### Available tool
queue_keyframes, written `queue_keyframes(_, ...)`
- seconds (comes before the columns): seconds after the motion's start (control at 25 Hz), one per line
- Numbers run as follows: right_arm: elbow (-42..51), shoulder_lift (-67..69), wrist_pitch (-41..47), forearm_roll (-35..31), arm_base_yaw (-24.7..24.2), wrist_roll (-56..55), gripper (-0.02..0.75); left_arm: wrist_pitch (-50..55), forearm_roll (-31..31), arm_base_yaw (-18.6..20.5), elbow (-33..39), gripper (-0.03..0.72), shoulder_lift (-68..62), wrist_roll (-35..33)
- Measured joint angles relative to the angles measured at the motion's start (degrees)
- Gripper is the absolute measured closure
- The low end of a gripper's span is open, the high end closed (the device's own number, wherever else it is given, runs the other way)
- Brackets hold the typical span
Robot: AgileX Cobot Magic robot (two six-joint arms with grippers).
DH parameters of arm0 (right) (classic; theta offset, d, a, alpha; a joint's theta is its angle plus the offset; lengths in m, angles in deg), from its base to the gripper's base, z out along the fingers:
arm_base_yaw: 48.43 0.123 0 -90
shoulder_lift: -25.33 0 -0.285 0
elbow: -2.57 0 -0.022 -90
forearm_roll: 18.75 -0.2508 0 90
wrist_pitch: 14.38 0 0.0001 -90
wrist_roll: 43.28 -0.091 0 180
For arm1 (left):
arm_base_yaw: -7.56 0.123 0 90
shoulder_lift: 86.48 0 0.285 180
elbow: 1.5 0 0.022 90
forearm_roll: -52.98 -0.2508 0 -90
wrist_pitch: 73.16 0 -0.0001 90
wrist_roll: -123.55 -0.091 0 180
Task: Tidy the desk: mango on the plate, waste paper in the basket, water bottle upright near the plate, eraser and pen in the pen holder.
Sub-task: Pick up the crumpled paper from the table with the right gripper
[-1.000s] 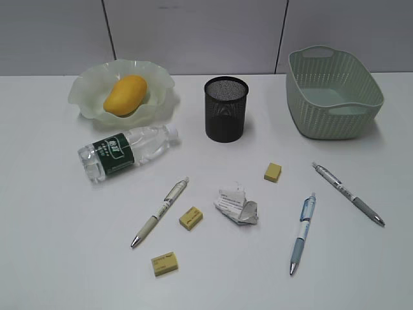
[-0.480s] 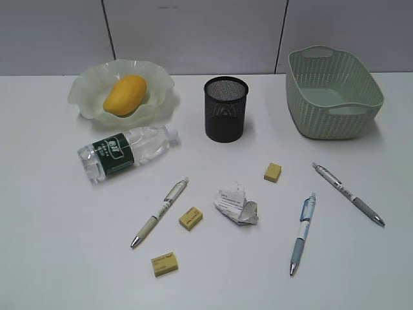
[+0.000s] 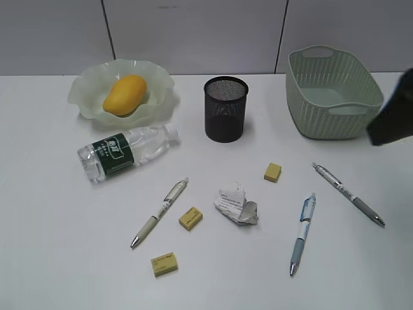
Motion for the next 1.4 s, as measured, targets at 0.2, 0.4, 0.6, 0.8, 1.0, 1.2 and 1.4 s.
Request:
queue_keyframes(0.2, -5.3, 14.4, -3.3, 1.1, 11.3, 0.0, 0.110, 0.0, 0.0, 0.0, 0.0, 0.138, 0.0, 0.0)
queue_keyframes(0.4, -12.1, 27.0, -5.6, 0.9, 15.1, -0.1, 0.125, 0.0, 0.0, 0.0, 0.0, 0.141, 0.0, 0.0)
queue_keyframes(0.6, -15.9, 36.4, -9.4, -0.1, 15.1, 1.9, 0.144, 0.0, 0.0, 0.0, 0.0, 0.160, 0.0, 0.0)
queue_keyframes(0.8, -16.6, 43.7, -9.9, -1.9, 15.7, 3.9, 0.144, -0.1, 0.0, 0.0, 0.0, 0.174, 0.0, 0.0)
queue_keyframes(1.0, -16.6, 47.2, -11.5, -1.9, 19.2, 5.0, 0.144, -0.1, 0.0, 0.0, 0.0, 0.190, 0.0, 0.0)
queue_keyframes(1.2, -17.1, 50.3, -13.7, -1.5, 21.3, 5.4, 0.144, -0.1, 0.0, 0.0, 0.0, 0.197, 0.0, 0.0)
queue_keyframes(1.4, -17.1, 51.6, -15.9, -0.1, 21.3, 5.3, 0.148, -0.1, 0.0, 0.0, 0.0, 0.200, 0.0, 0.0)
